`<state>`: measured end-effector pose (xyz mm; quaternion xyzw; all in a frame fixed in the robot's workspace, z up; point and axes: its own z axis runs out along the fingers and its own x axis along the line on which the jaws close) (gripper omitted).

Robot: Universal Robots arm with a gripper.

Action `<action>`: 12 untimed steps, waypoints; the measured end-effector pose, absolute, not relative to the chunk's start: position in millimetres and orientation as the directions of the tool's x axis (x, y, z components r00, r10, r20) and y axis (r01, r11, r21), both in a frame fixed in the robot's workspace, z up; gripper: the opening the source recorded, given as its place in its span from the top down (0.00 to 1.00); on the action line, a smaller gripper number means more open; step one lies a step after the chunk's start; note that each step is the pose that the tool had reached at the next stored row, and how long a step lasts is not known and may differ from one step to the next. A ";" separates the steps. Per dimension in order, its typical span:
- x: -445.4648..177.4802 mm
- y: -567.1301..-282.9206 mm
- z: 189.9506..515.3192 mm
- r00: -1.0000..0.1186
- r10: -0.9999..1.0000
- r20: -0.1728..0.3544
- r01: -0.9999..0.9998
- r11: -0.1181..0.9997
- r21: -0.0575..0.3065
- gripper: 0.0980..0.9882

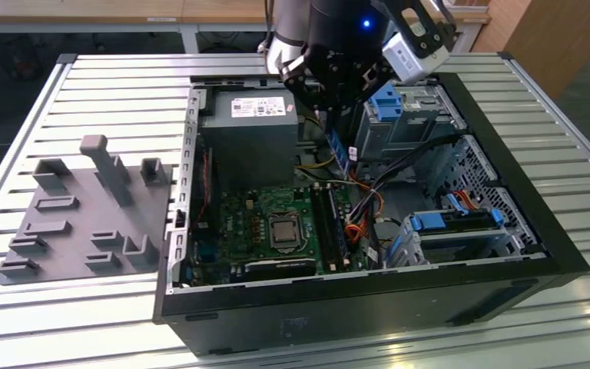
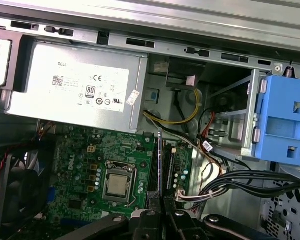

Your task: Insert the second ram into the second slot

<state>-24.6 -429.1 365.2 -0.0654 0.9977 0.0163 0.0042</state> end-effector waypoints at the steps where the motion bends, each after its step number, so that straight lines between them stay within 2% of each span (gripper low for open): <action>1: -24.6 -429.2 365.1 -0.991 -0.130 -0.011 -0.131 0.991 0.032 0.96; 12: -24.6 -429.2 361.7 -0.991 -0.130 -0.011 -0.131 0.991 0.032 0.96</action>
